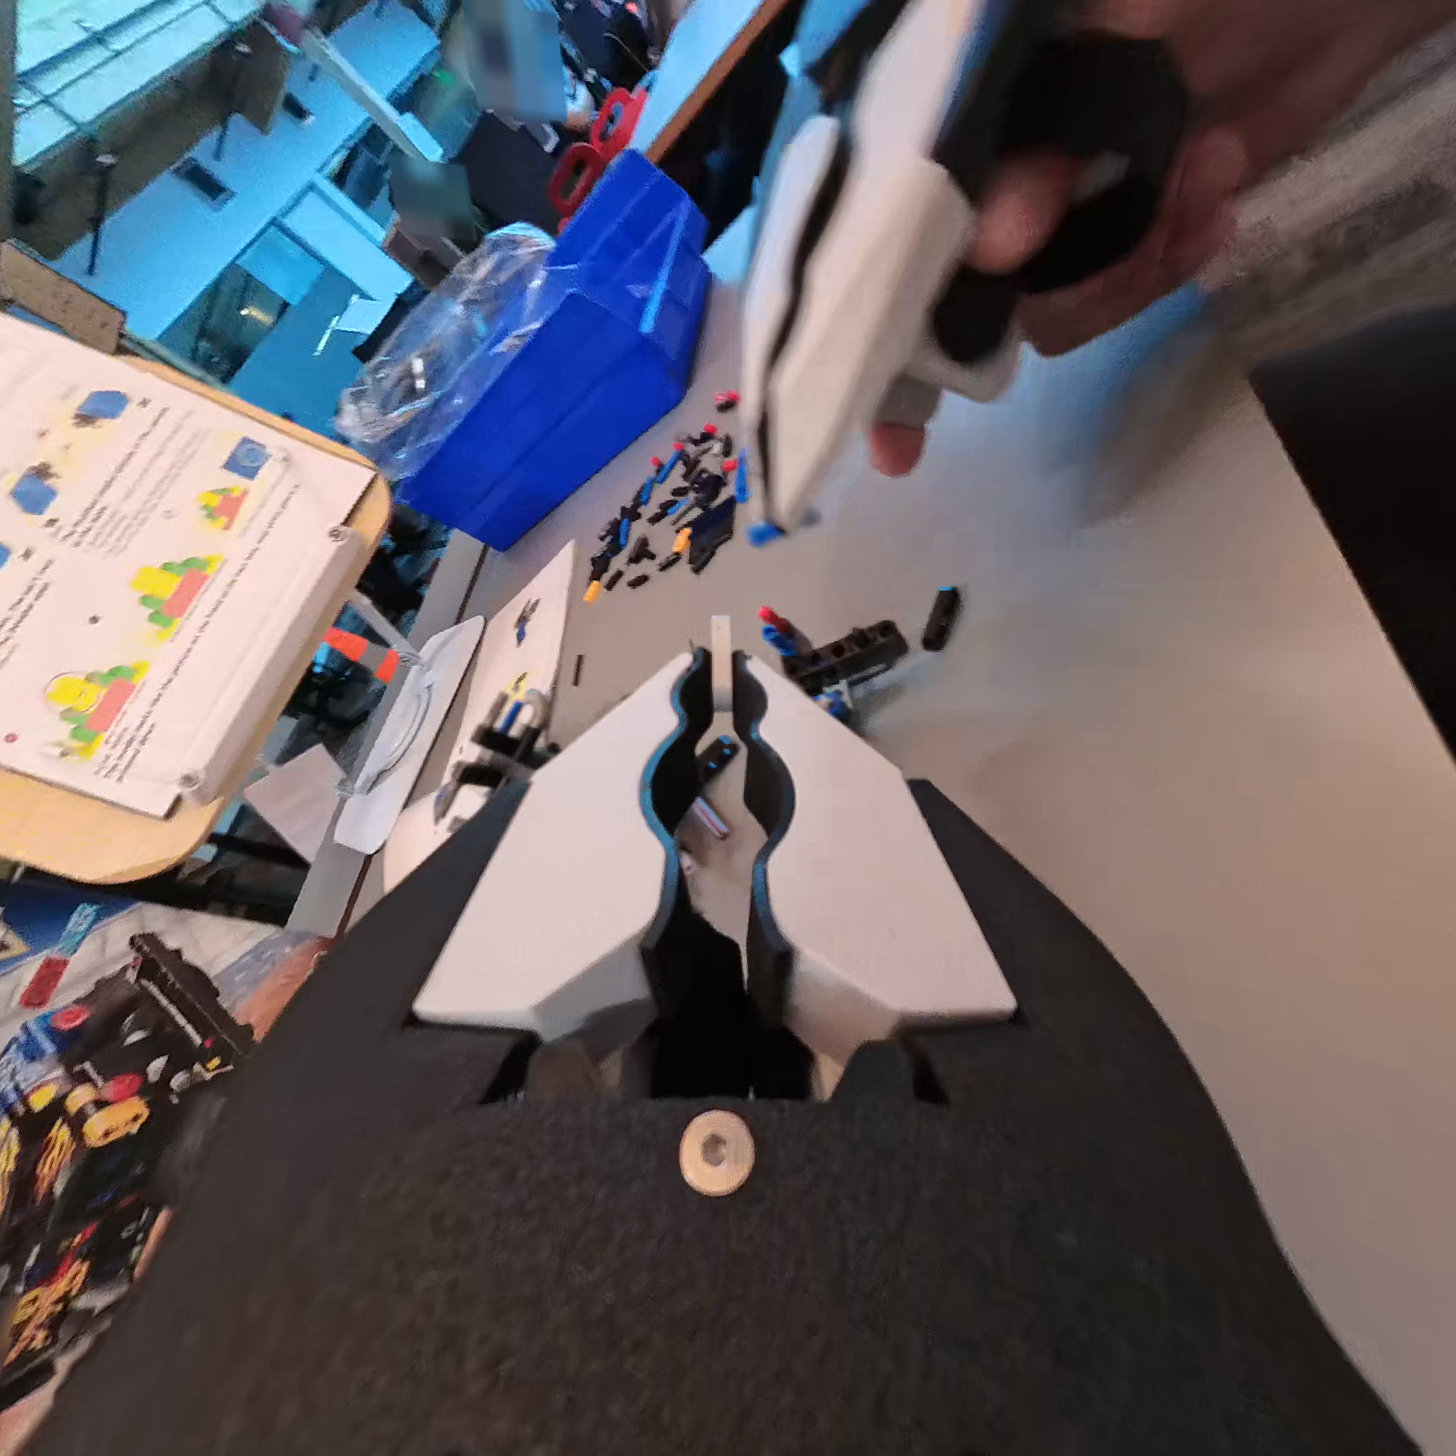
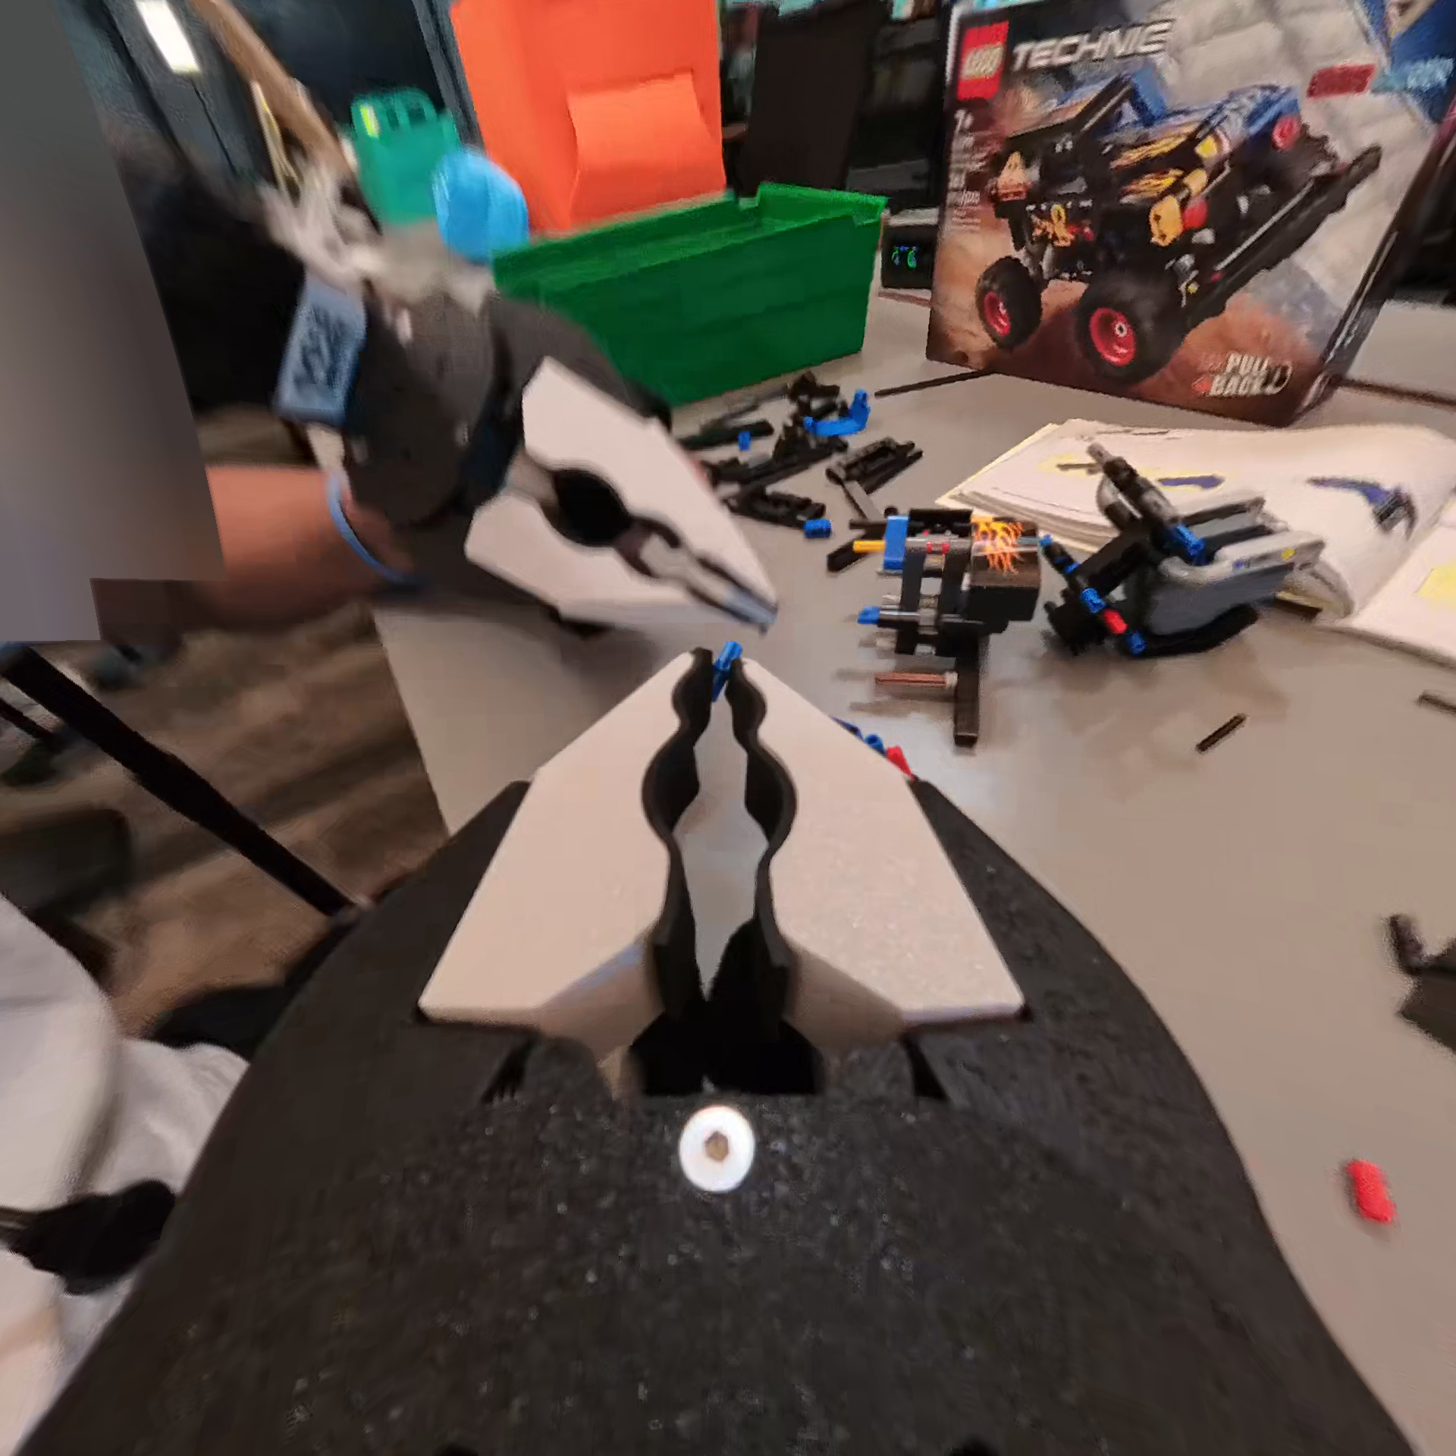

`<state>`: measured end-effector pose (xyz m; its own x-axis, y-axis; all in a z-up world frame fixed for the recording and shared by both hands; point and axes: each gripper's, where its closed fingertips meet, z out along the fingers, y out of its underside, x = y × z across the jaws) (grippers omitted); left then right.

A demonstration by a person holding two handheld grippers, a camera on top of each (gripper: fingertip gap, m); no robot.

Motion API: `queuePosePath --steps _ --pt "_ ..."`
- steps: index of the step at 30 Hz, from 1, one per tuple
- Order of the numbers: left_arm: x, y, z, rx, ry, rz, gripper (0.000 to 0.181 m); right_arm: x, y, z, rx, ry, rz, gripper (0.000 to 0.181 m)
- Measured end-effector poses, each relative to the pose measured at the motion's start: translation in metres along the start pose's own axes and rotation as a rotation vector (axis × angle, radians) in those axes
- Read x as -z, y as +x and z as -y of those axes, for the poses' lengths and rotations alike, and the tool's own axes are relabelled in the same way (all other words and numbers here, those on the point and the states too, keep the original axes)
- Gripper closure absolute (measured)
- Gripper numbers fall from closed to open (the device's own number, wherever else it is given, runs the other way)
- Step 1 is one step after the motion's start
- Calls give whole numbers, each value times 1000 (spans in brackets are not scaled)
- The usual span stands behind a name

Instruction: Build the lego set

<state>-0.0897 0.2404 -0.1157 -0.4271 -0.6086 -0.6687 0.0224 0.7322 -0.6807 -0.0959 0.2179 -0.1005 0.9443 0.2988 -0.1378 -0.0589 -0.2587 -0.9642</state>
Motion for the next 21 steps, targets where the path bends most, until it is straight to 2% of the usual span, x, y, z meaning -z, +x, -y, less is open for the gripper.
queuePosePath --steps 2,4,9,21 --pt "-3 12 1 -32 3 -31 179 2 -2 8 -143 68 80 178" --pt "-6 15 3 -20 7 -33 179 -1 -2 8 -207 76 123 178" --pt "-7 10 1 -3 -6 -5 179 -14 -3 -1 -163 28 104 178" --pt "-7 7 1 -12 -28 31 180 -23 -3 1 -147 43 77 178"
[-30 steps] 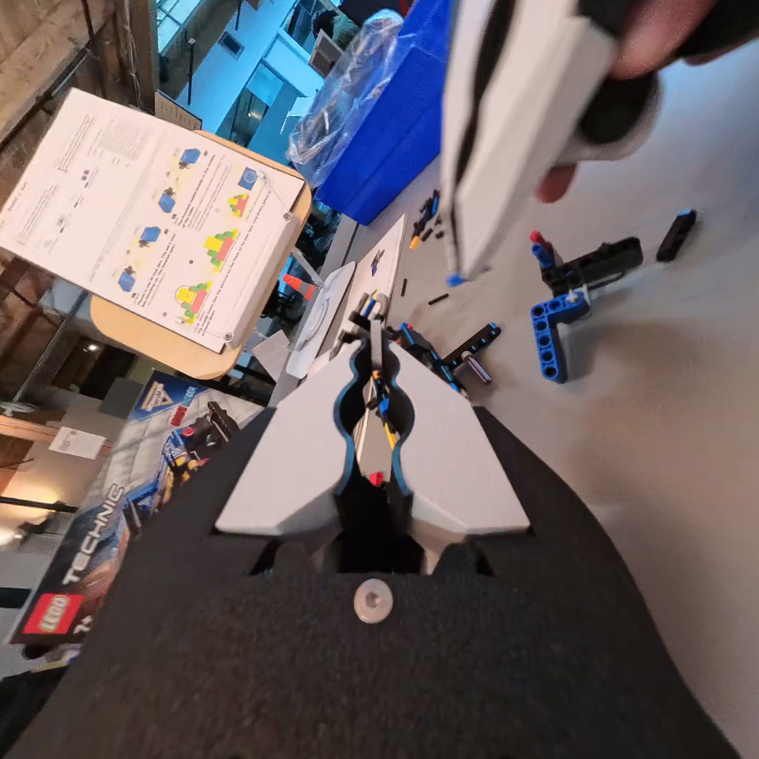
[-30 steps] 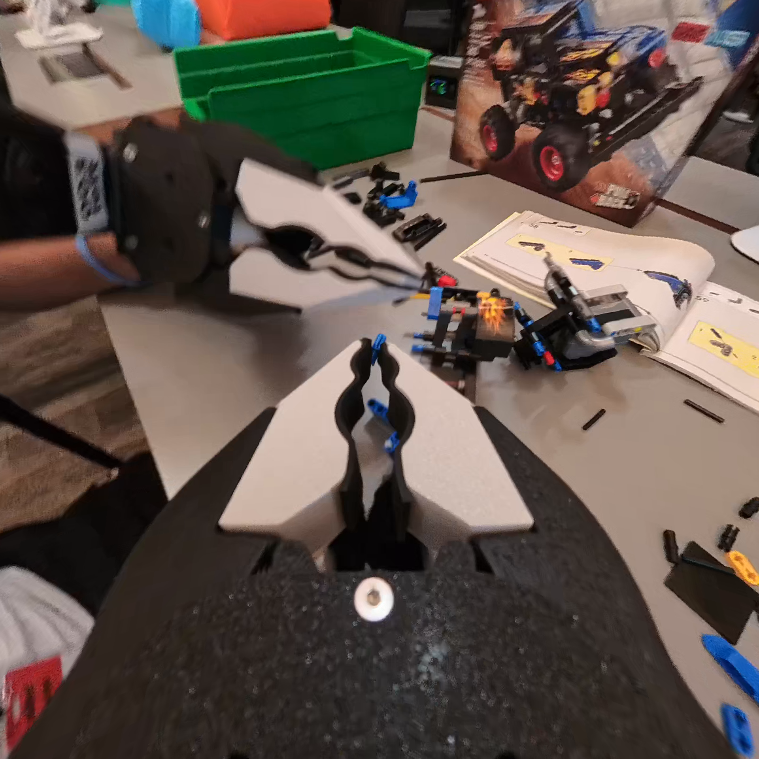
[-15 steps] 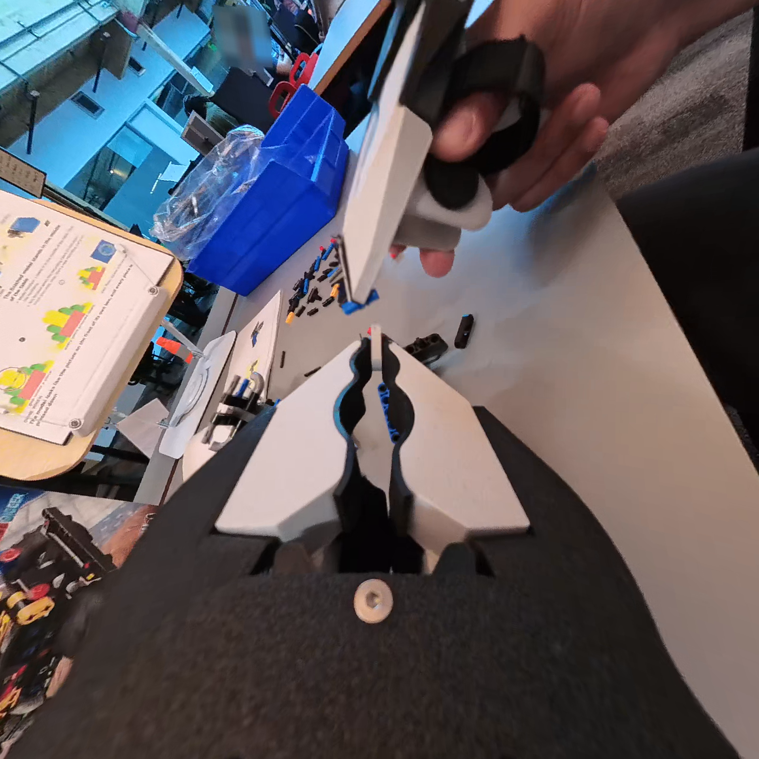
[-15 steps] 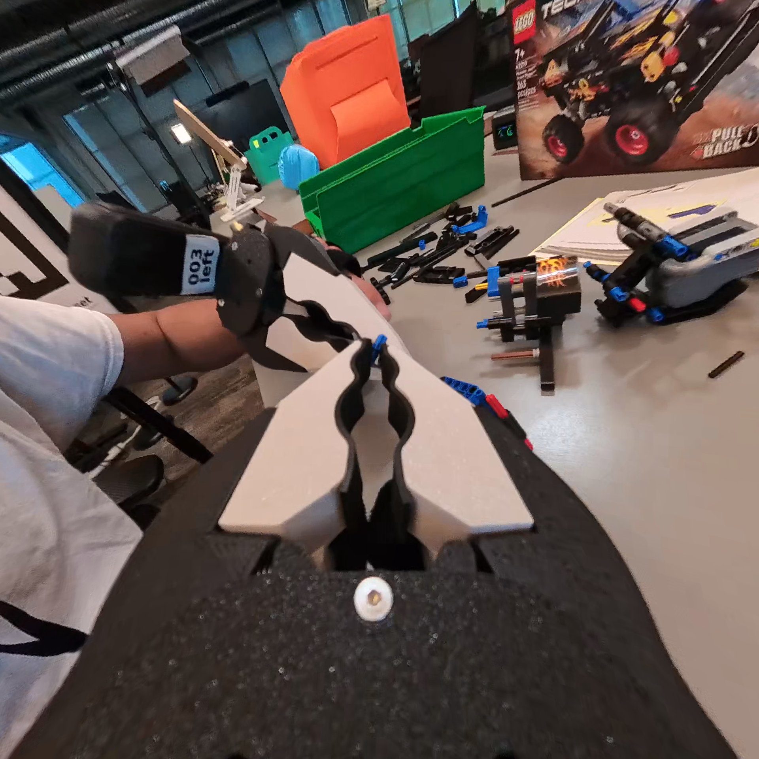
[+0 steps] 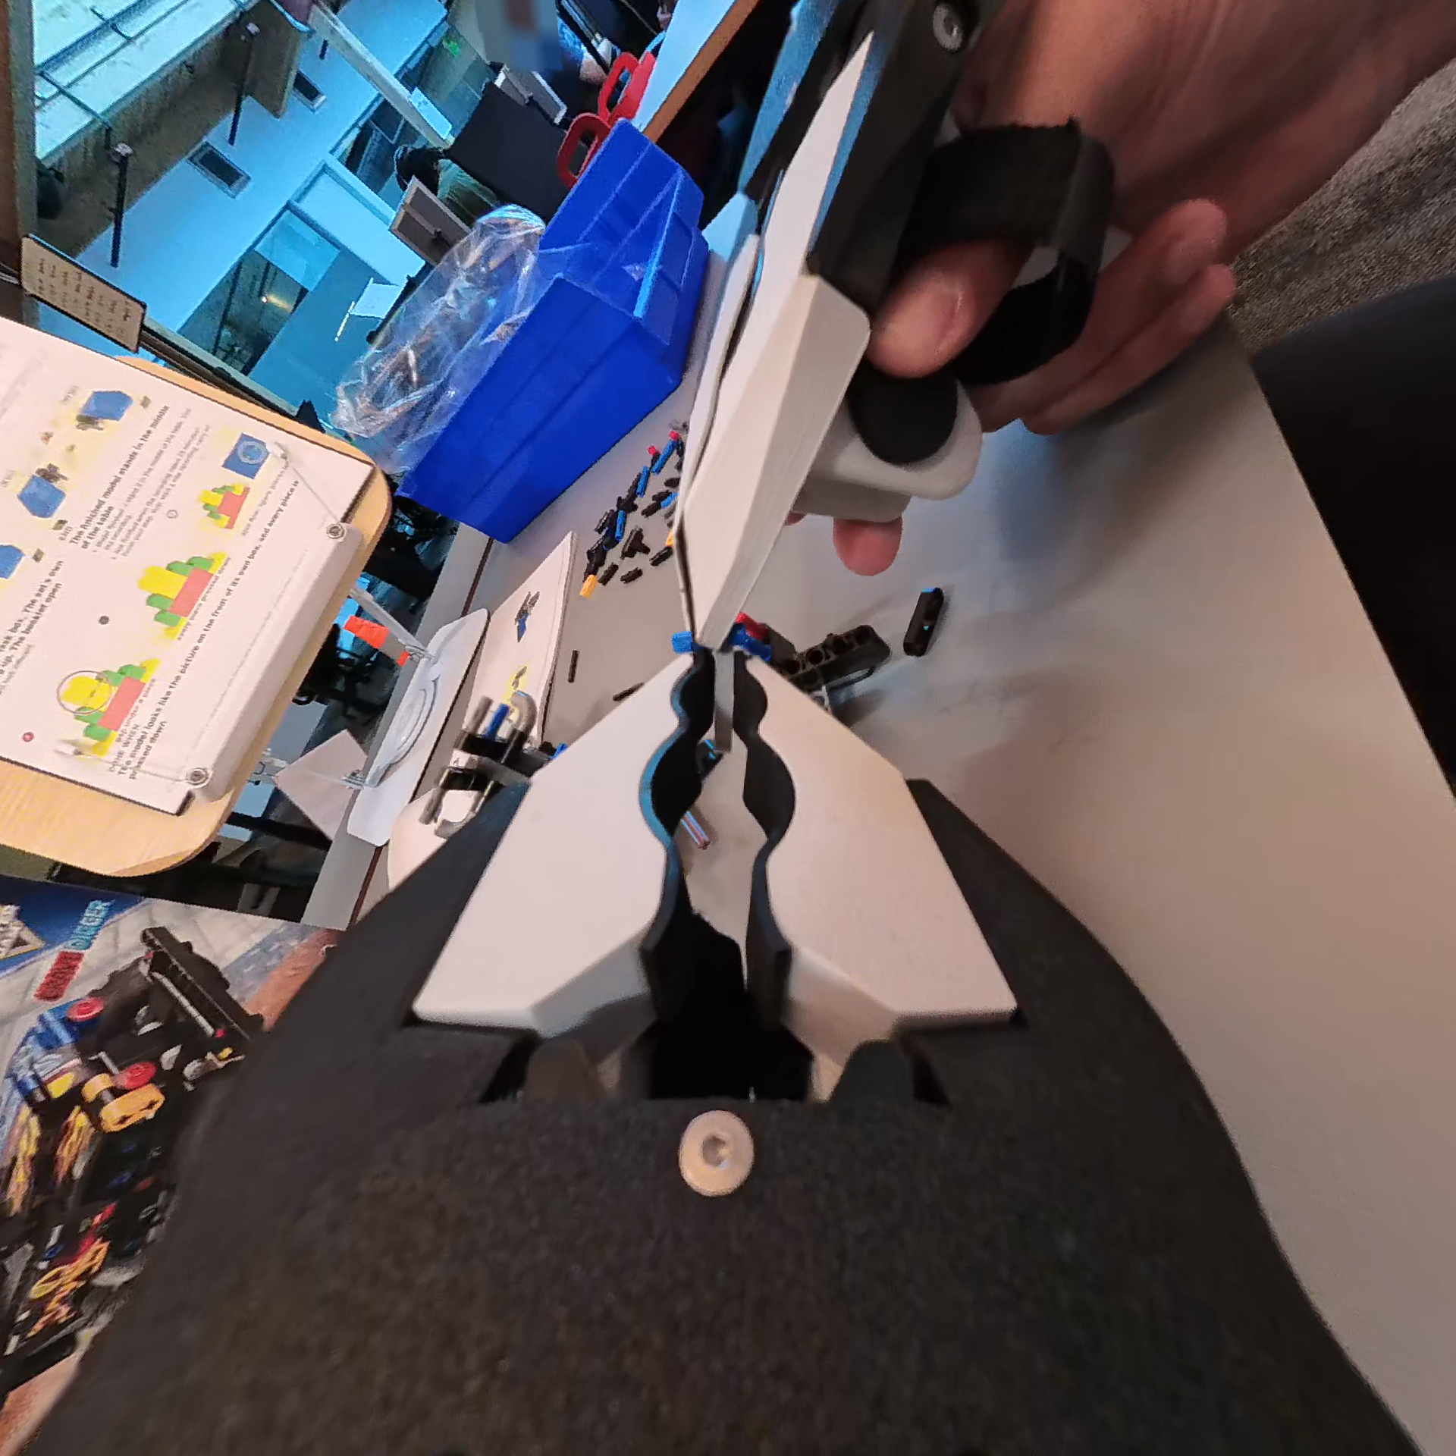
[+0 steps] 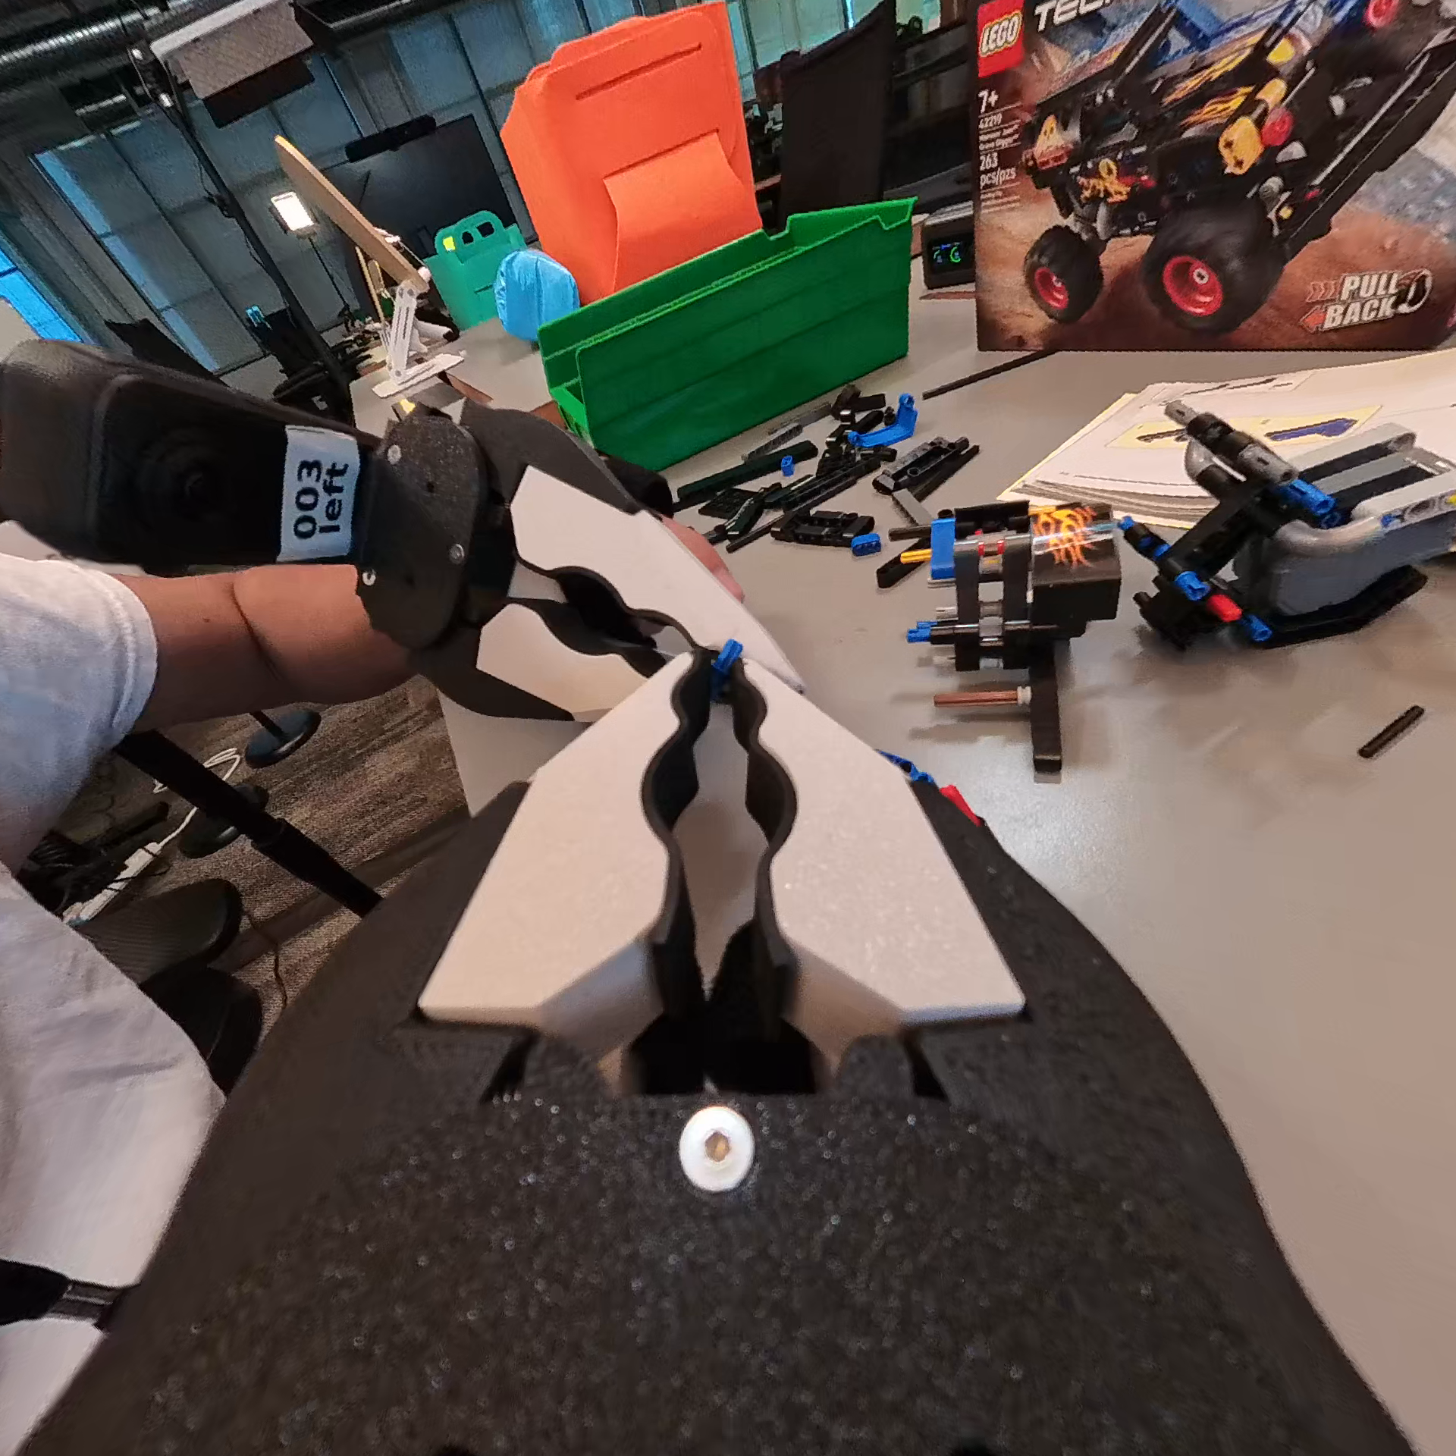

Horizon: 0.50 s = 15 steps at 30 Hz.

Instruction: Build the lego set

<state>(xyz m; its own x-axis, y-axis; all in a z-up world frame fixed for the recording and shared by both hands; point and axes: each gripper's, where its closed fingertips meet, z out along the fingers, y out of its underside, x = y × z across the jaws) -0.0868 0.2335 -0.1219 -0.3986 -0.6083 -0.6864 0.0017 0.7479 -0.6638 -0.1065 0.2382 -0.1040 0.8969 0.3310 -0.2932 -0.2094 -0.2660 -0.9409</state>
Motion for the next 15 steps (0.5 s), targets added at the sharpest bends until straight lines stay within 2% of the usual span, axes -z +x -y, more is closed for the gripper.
queuePosePath --steps 8,12,15 --pt "1 -12 0 85 1 28 180 11 5 9 -64 -5 -11 178" --pt "0 -12 -2 193 0 -13 180 5 1 -1 21 -58 -66 178" --pt "1 -10 -1 286 13 -75 180 8 -5 11 125 -11 -76 178"
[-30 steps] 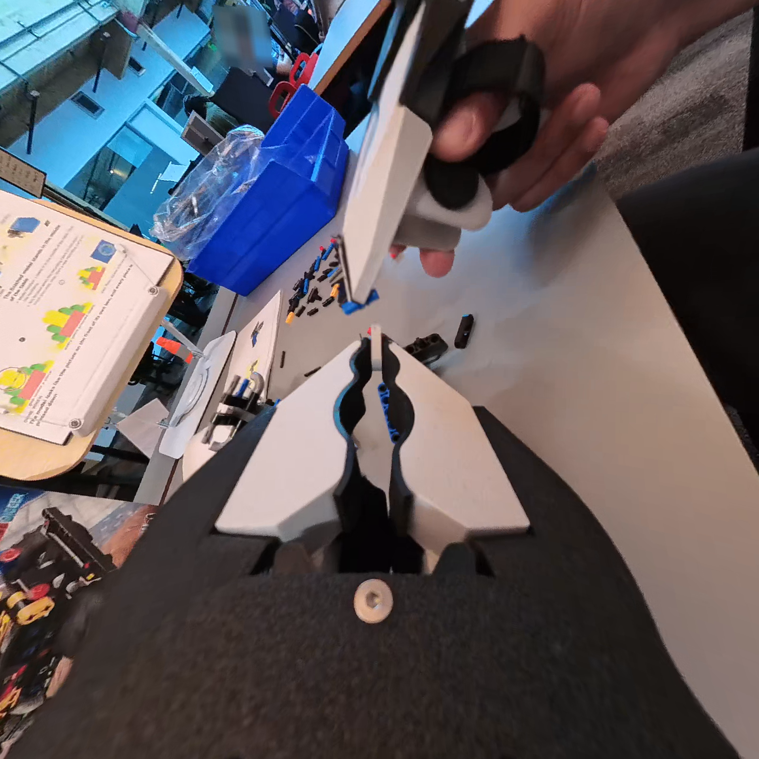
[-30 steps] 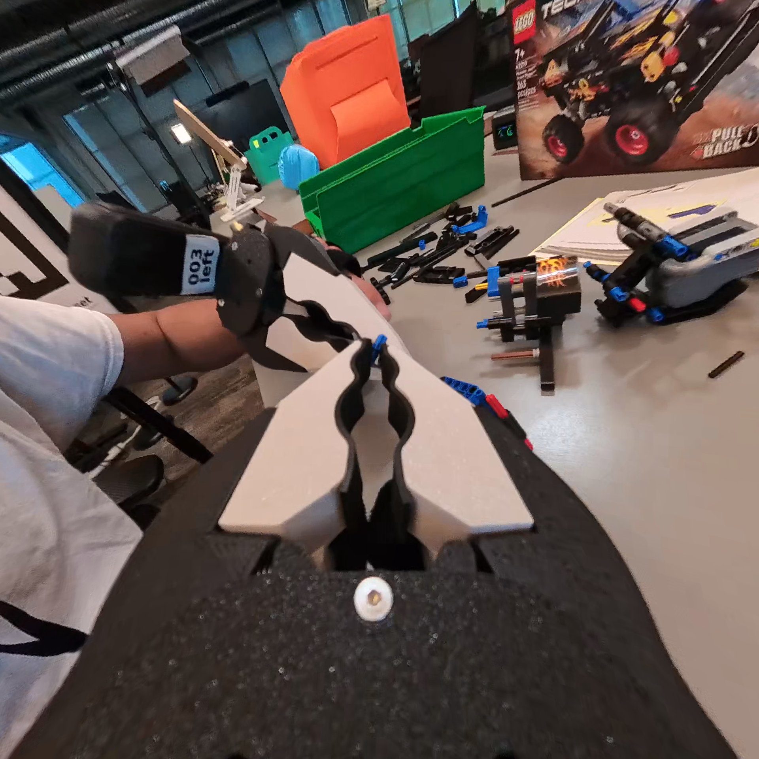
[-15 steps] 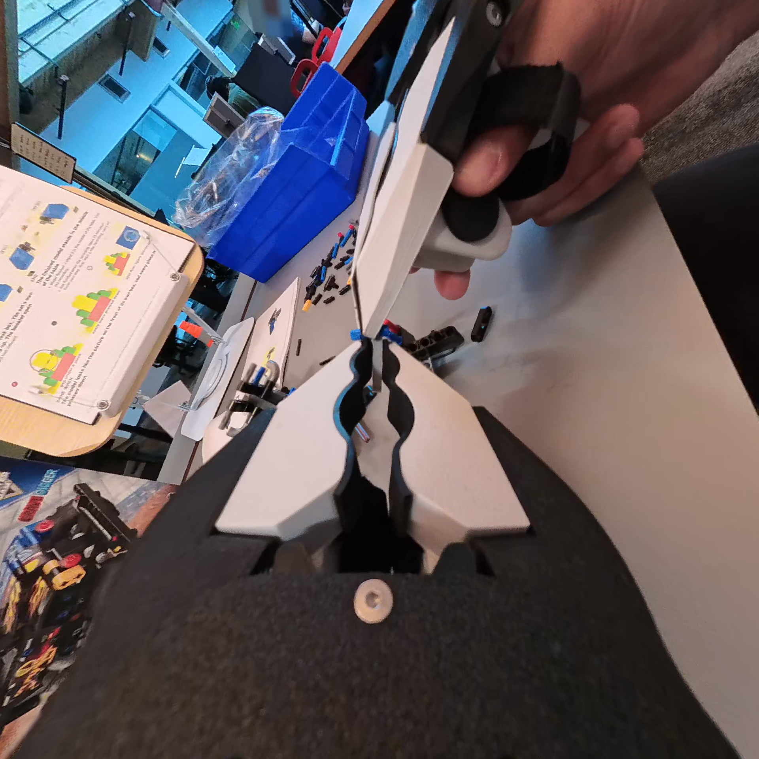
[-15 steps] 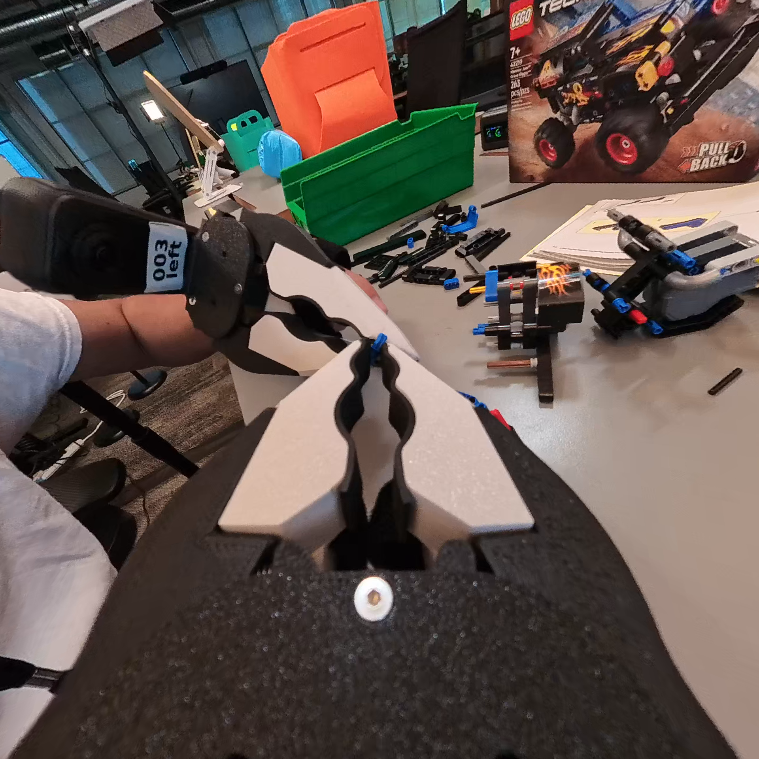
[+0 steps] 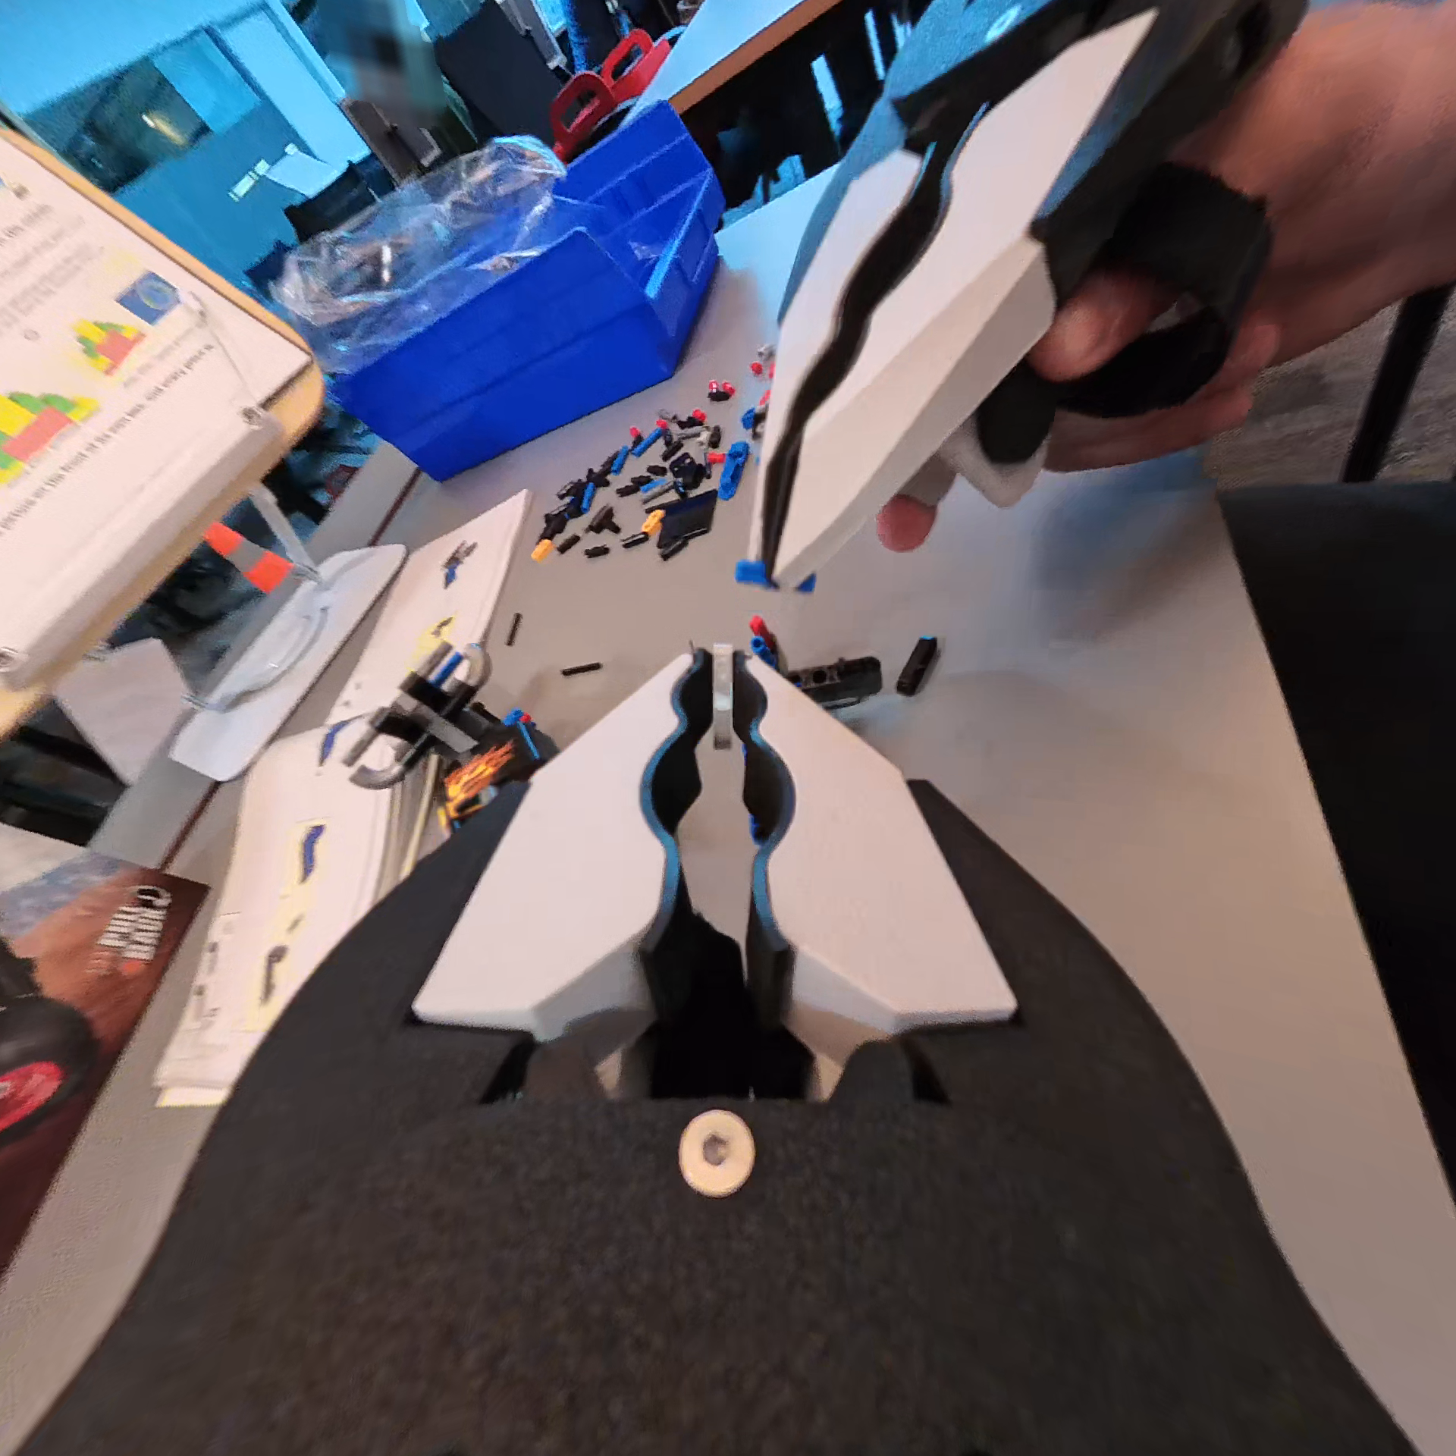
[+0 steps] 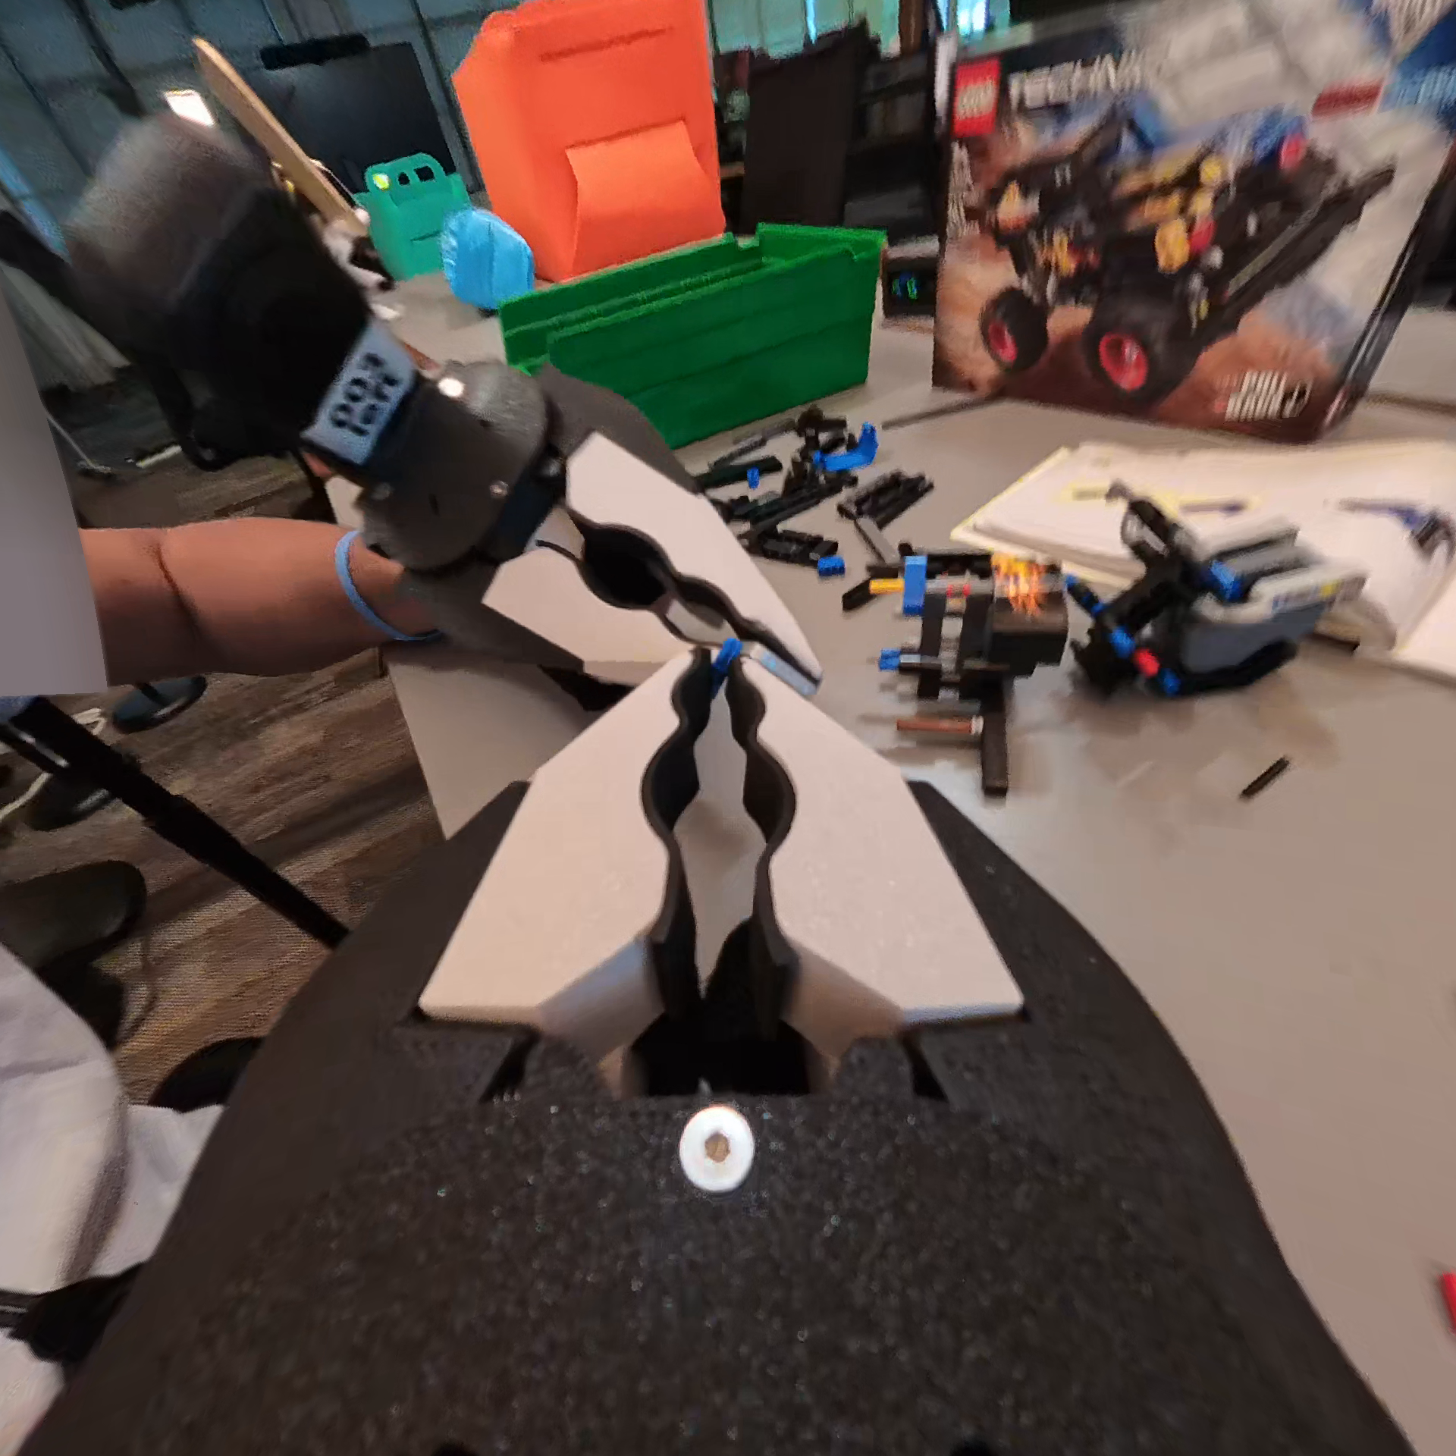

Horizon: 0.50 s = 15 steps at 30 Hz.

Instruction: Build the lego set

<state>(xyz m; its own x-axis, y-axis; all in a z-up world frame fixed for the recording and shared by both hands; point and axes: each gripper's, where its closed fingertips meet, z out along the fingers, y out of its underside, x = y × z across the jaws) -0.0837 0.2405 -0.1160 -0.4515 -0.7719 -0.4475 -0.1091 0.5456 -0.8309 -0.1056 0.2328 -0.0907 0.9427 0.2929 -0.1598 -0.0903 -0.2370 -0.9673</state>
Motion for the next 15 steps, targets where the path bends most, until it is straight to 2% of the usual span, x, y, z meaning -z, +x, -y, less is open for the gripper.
queuePosePath --steps 3,6,9,12,15 --pt "3 2 7 112 49 -72 180 6 2 11 97 45 -13 178" --pt "5 5 11 165 68 -116 179 6 4 12 151 14 -39 178" --pt "10 15 23 302 133 -248 179 8 1 21 276 38 -67 178" --pt "20 -6 34 532 239 -294 179 10 6 16 335 15 -96 178" --pt "31 -27 43 729 354 -336 179 3 -3 4 277 2 -64 178"
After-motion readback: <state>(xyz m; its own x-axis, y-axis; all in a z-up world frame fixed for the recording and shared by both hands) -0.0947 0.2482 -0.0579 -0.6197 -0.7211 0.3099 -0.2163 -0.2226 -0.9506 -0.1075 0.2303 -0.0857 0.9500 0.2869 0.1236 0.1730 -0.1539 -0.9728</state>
